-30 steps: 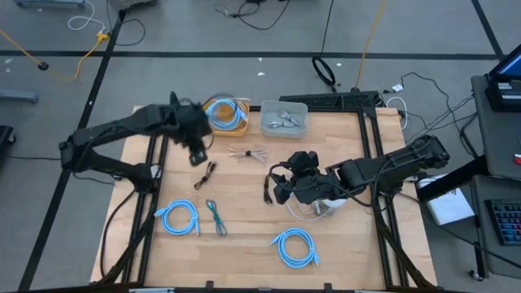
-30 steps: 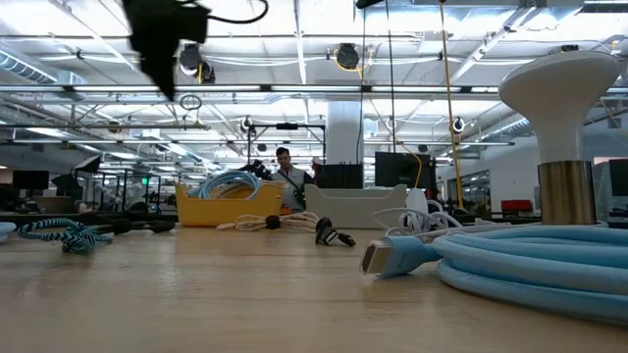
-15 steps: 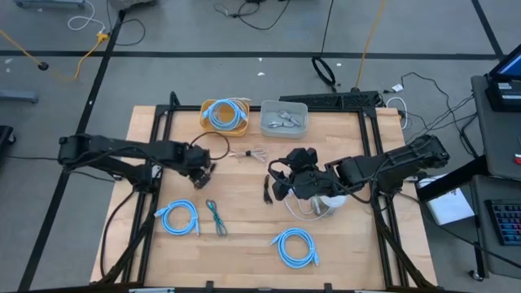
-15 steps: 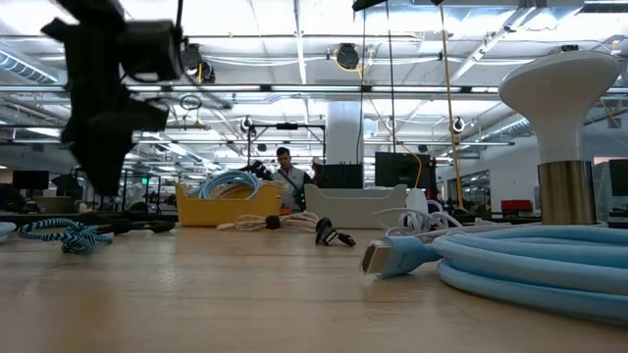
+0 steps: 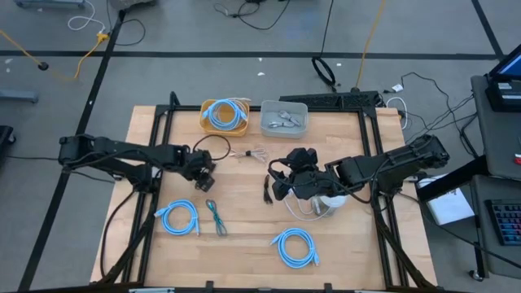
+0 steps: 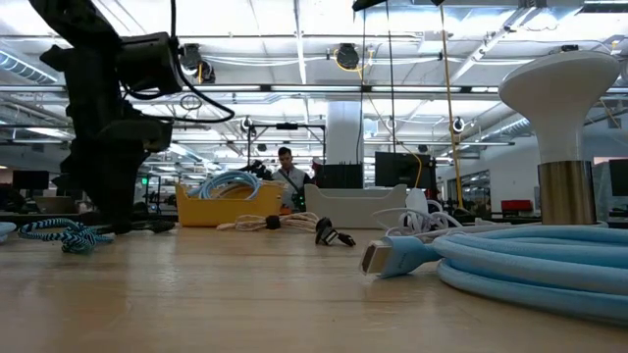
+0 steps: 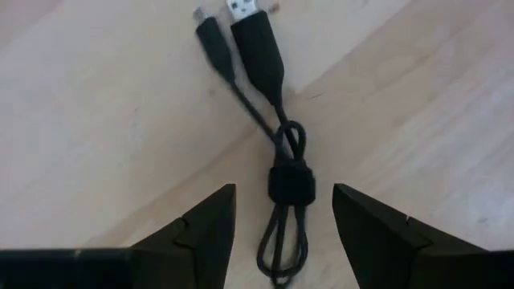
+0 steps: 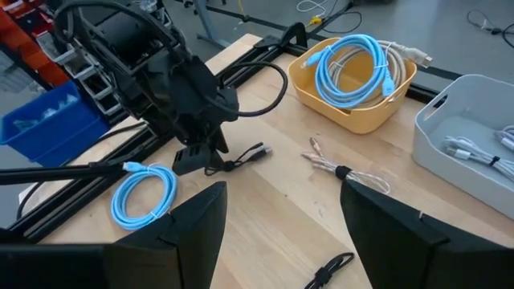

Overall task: Pick & Place USB Port
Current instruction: Put the left black charger cable into the gray bin

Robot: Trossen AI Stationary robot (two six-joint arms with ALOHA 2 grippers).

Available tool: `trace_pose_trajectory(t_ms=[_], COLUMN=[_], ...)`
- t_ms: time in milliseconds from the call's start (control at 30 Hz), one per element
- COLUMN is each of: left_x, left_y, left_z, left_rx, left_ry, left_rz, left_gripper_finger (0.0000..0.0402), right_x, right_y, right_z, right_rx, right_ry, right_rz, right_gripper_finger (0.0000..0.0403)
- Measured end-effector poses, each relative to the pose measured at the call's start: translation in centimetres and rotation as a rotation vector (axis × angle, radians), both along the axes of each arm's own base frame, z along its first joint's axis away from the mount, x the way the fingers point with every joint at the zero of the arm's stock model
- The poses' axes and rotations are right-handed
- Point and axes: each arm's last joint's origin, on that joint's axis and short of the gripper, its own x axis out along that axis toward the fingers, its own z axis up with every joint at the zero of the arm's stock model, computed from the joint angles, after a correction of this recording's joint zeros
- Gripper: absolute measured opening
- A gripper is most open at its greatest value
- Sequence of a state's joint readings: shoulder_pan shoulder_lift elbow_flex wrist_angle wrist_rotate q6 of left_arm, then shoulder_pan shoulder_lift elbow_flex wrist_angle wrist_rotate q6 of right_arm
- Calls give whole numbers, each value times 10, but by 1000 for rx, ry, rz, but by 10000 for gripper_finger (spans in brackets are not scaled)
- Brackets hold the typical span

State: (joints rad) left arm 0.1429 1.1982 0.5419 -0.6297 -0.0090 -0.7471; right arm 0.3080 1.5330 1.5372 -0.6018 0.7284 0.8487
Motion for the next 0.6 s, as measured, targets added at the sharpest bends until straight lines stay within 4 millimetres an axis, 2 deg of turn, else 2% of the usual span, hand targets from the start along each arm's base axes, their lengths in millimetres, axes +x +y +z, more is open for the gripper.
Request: trace_pose_trajectory(t_ms=[300, 400, 533, 600], left_x=[16, 19, 23, 28], left_y=[-3, -6, -11, -13], left_z=[-15, -19, -16, -7], left_rx=[-29, -11, 1, 1], left_ry=[-16, 2, 4, -23], left_rz=[-41, -49, -84, -136], left_gripper_finger=[166, 122, 31, 21], right_x=[0, 0, 0, 0], right_y=[0, 0, 0, 0], right_z=[0, 0, 1, 1], right_rx=[1, 2, 3, 4], right_ry=[-2, -6, -9, -9], right_rz=[-2, -3, -3, -1], right_gripper_finger=[238, 238, 238, 238])
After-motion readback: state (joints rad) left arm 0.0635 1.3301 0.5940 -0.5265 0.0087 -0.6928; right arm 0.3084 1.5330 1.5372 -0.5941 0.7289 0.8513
